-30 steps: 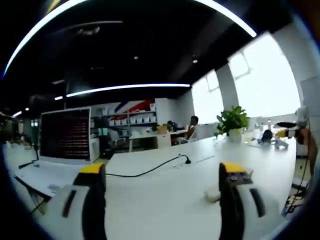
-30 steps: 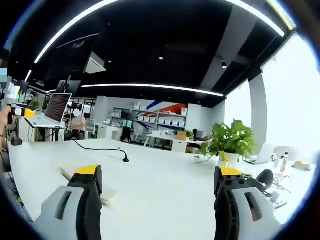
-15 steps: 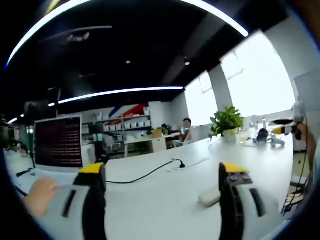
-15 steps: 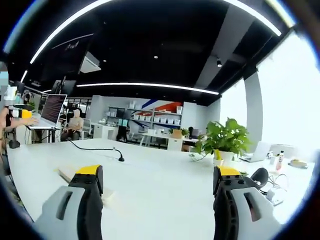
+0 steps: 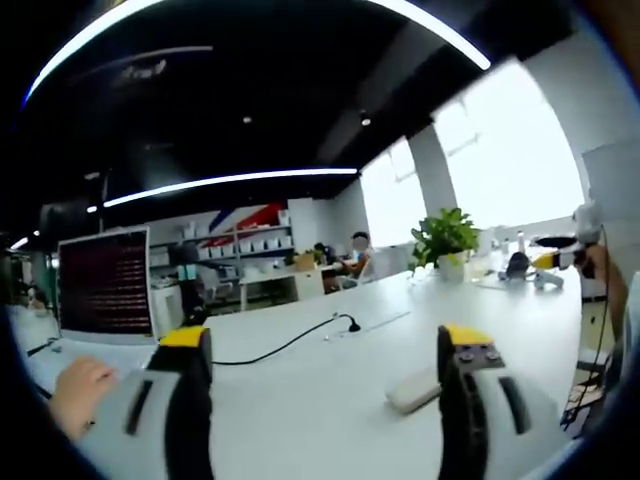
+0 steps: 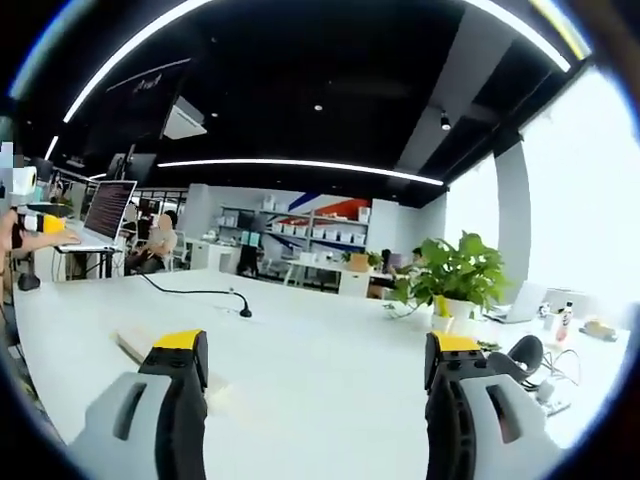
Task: Arrange the utensils inside the cutlery case until each visible utensil rests in its matching compartment.
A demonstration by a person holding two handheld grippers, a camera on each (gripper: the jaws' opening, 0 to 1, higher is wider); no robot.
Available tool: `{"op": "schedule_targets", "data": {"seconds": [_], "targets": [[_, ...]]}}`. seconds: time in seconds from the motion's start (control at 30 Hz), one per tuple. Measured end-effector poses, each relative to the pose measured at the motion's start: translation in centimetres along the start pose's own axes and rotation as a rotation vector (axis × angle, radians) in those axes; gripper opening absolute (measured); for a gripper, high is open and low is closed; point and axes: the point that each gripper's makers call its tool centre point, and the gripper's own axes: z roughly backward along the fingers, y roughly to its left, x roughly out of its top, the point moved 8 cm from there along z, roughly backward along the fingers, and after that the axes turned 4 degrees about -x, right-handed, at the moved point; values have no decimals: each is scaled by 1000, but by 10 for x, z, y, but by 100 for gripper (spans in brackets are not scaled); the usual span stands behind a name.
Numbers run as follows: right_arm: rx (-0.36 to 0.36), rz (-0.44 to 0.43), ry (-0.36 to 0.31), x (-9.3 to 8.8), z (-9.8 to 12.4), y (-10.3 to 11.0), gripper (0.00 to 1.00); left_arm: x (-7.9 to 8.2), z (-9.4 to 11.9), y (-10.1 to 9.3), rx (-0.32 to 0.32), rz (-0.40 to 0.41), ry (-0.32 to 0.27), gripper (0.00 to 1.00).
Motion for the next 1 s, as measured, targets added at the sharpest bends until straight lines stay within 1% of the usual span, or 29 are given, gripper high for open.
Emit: {"op": "schedule_targets", "data": {"seconds": [0.1,0.27,0.37,0.5,0.83,1.0], "targets": [[0,-2,-6,1,2,-1,93,0,0,-3,-12,8,0,98],[3,-7,2,-1,4,-2,92,1,1,-2,6,-1,-5,98],[0,-9,-2,-1,5,-2,92,0,3,-2,6,3,-1,98],[8,-7,10,-3,5,0,92,2,6,-2,5,-2,-12,98],[-1,17,6,0,7,1,92,1,8,2,15,-1,-15,98],[-17,32,0,2,9,-1,91,1,7,0,-1,0,-15,98]]}}
